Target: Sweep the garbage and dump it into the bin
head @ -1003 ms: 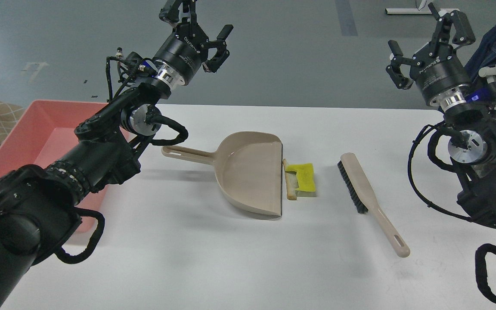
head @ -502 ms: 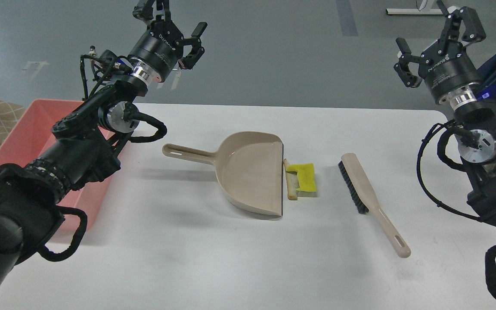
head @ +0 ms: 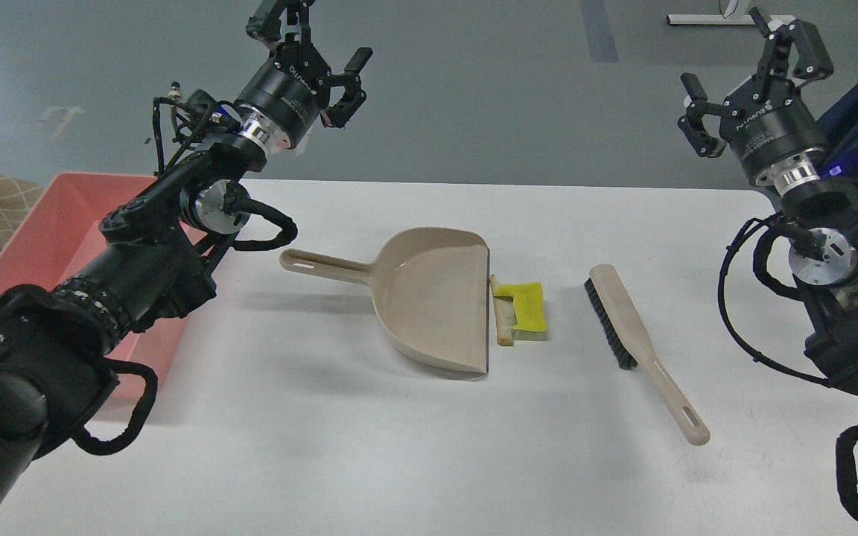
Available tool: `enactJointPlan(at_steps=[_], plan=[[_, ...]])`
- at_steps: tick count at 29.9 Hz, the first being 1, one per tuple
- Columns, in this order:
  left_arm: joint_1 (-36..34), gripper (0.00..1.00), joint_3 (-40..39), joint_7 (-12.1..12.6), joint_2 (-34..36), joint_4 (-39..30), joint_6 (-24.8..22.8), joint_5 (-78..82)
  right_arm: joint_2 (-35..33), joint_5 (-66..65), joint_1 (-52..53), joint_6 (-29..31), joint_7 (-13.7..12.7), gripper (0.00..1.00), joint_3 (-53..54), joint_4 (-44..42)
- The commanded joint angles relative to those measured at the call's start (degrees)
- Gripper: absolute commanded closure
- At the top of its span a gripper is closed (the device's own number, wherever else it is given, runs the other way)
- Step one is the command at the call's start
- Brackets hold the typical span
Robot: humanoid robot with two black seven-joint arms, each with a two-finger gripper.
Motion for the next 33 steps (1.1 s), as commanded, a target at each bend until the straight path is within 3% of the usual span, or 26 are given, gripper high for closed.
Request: enactJointPlan(at_steps=[1,28,33], plan=[[0.2,0.02,2.0,0.0,0.0,-0.5,0.0,0.0,0.0,0.0,-0.9,0.0,0.2,0.00,0.1,0.2],[-0.2,0.02,2.4,-0.2,-0.9,-2.3,2.9,0.2,0.1,-0.1,-1.9,-0.5,0.3,0.00,-1.3,1.0],[-0.1,0.02,4.2,-0.2,0.6,-6.6,4.6,2.6,0.0,-0.1,-1.9,-0.6,0.3,0.00,-1.3,1.3]])
